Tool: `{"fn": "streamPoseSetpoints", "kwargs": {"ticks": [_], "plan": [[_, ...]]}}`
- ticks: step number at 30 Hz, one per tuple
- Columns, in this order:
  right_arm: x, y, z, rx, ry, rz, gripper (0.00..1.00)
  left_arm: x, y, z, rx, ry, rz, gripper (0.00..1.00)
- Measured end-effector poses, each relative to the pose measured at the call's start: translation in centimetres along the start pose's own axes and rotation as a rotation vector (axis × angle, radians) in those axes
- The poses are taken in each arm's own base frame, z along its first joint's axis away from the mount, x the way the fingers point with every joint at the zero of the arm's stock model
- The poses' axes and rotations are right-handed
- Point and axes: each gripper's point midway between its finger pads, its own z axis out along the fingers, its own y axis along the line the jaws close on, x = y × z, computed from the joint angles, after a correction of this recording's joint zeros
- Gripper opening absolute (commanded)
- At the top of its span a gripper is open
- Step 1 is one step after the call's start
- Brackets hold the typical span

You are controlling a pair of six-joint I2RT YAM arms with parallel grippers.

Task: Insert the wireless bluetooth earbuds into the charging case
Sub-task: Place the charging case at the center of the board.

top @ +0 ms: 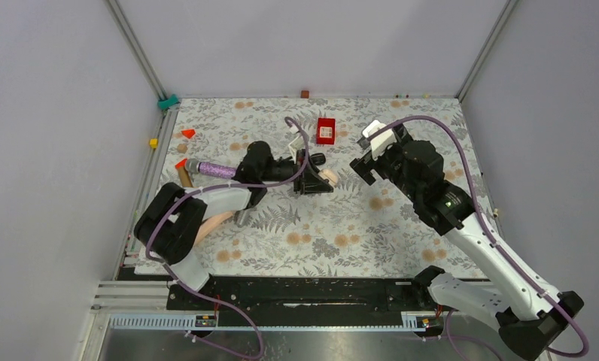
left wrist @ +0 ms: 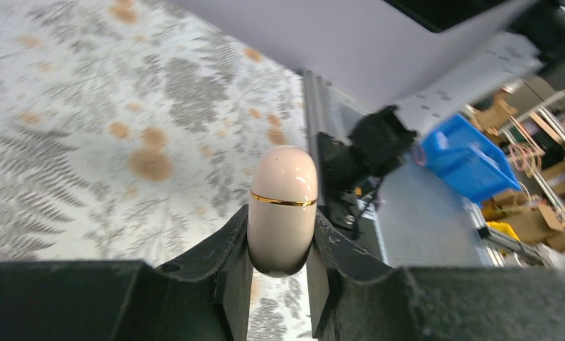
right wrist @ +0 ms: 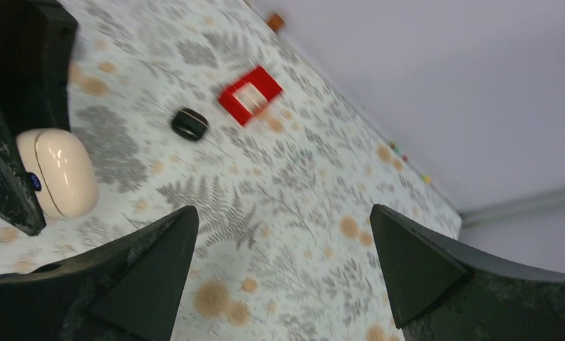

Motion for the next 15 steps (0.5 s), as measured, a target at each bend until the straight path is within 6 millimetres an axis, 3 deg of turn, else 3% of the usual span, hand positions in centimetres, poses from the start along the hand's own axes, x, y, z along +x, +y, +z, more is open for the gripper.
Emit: {"fn": "streamPoseSetpoints", "kwargs": {"ticks": [3, 6, 12, 15], "plan": [[3.4, -2.0, 0.8, 0.095, 0.087, 0.048, 0.96, 0.4, 4.4, 1.0, -0.121, 0.038, -0.068, 0.00], [5.4, -3.5, 1.4, 0.162, 0.126, 0.116, 0.96, 1.0, 8.6, 1.9, -0.226, 0.068, -0.146, 0.00], [6.1, -4.5, 2.3, 0.212, 0.119, 0.187, 0.99, 3.8, 15.2, 3.8, -0.392, 0.158, -0.344, 0.00], [6.3, -4.4, 2.5, 0.216, 0.112, 0.200, 1.00, 5.4, 17.2, 5.1, -0.449, 0.217, -0.418, 0.00]]}}
